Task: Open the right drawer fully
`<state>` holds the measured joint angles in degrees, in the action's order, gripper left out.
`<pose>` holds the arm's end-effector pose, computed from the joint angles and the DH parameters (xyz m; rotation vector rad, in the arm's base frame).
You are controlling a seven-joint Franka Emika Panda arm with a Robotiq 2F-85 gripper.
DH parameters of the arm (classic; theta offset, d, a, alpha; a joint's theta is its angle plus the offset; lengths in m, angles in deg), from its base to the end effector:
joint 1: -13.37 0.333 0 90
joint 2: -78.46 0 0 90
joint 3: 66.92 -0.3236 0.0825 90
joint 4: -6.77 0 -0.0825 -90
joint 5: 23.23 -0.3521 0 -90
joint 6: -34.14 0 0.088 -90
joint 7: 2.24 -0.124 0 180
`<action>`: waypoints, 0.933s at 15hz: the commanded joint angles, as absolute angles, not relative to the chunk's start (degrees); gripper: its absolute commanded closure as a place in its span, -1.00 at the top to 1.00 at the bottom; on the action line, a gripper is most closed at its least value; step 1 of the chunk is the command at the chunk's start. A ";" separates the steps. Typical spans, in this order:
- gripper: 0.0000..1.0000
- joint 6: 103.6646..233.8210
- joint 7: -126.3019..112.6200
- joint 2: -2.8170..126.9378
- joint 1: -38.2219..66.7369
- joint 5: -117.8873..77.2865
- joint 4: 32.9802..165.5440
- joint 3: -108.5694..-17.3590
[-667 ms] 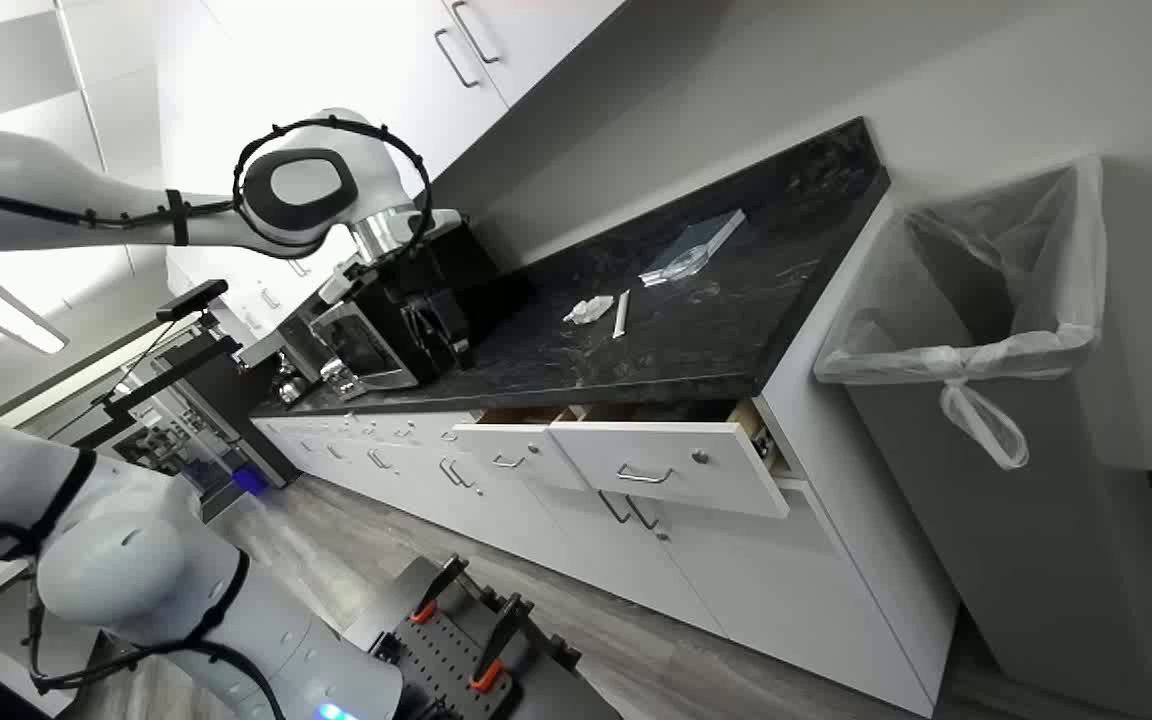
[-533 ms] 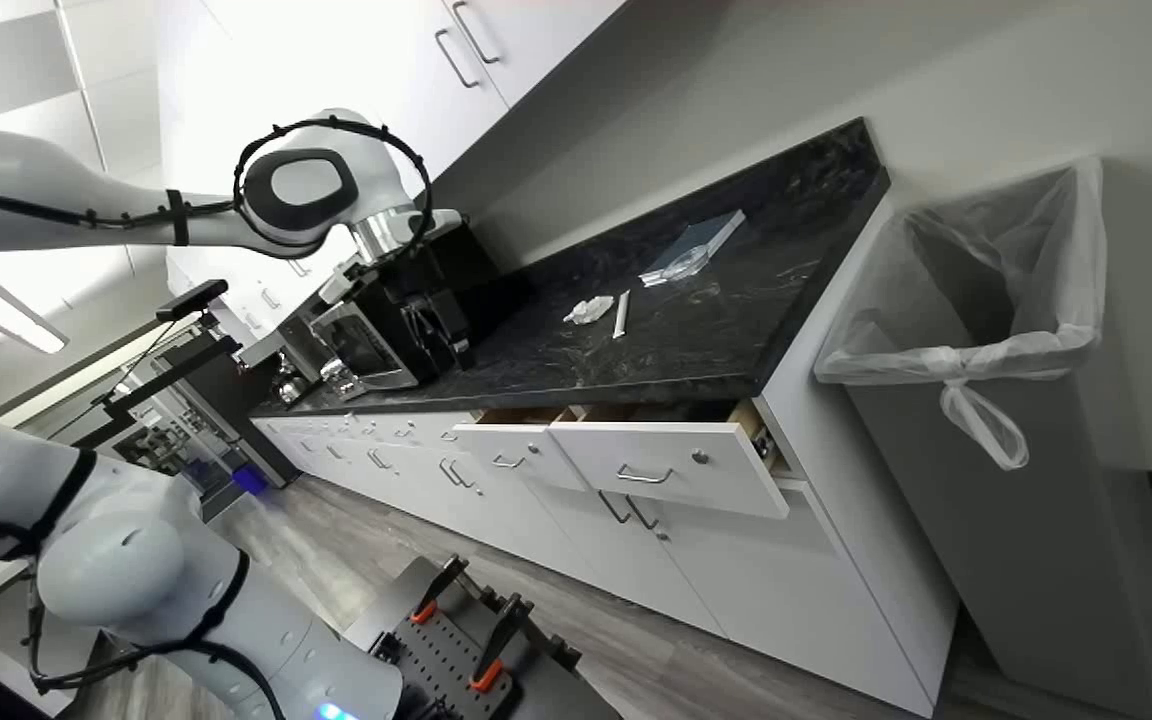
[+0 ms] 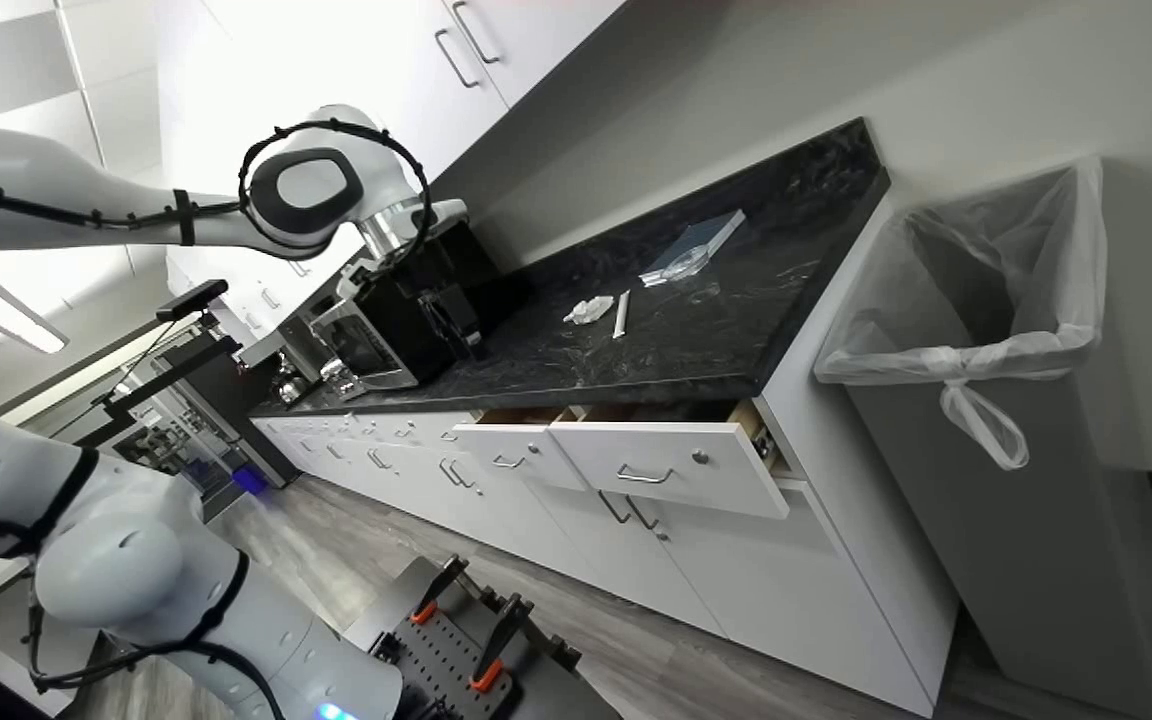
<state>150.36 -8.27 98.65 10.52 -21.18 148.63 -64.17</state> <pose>0.3825 -0.0404 0.4186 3.1099 -0.2836 -0.1488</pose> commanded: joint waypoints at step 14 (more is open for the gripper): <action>1.00 186.70 -10.29 82.45 7.25 -42.58 154.00 -58.81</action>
<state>186.83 -10.17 82.40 7.63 -42.68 154.04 -58.44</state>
